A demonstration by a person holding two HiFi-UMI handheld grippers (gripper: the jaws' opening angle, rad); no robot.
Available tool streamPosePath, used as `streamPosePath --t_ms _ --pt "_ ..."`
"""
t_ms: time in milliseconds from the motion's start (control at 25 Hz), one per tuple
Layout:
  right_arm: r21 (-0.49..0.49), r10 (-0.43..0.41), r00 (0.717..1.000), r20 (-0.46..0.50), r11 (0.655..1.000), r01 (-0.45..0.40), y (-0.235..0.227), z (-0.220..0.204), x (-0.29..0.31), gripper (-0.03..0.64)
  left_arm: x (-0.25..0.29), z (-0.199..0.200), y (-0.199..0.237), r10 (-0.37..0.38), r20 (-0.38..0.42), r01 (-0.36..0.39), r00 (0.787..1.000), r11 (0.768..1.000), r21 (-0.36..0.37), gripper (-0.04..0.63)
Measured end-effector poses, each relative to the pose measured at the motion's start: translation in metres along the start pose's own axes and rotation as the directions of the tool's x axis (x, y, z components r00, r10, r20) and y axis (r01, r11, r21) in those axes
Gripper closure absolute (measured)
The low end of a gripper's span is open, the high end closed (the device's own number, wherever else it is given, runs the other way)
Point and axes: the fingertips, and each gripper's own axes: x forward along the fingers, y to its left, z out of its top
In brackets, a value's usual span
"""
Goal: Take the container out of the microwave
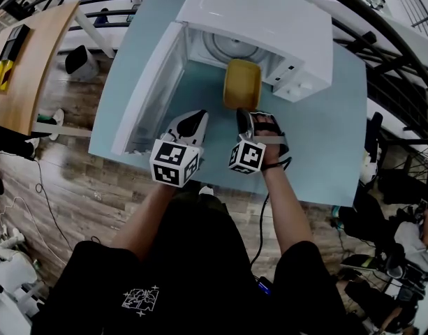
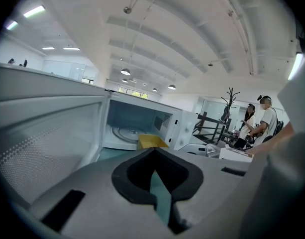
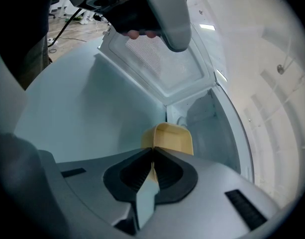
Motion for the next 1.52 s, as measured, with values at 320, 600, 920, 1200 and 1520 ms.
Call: streamPosePath --t_ms 320,600,920,1200,1520 --pt "-0.004 0.007 1.0 0.0 1.0 -0.007 0.01 -0.001 0.0 0.595 0.001 -0.014 -0.004 -0.001 -0.023 0.001 1.0 1.0 0.006 0.588" --pt "-0.007 0.023 1.0 0.001 1.0 -0.023 0.024 -0.002 0.002 0.595 -0.002 -0.022 -0.005 0.004 -0.033 -0.004 0.999 1.0 0.007 0.588" --pt "-0.001 0.042 0.999 0.003 0.999 -0.042 0.035 -0.004 -0.001 0.595 -0.008 -0.026 -0.007 0.012 -0.037 -0.011 0.999 1.0 0.009 0.588" --pt "0.003 0.057 0.998 0.001 0.998 -0.057 0.047 -0.008 -0.009 0.595 -0.012 -0.027 -0.015 0.01 -0.035 -0.01 0.999 1.0 0.014 0.588" --pt "0.017 0.071 0.997 0.003 0.997 -0.071 0.06 -0.014 -0.025 0.595 -0.02 -0.034 -0.03 0.007 -0.041 -0.006 0.999 1.0 0.016 0.588"
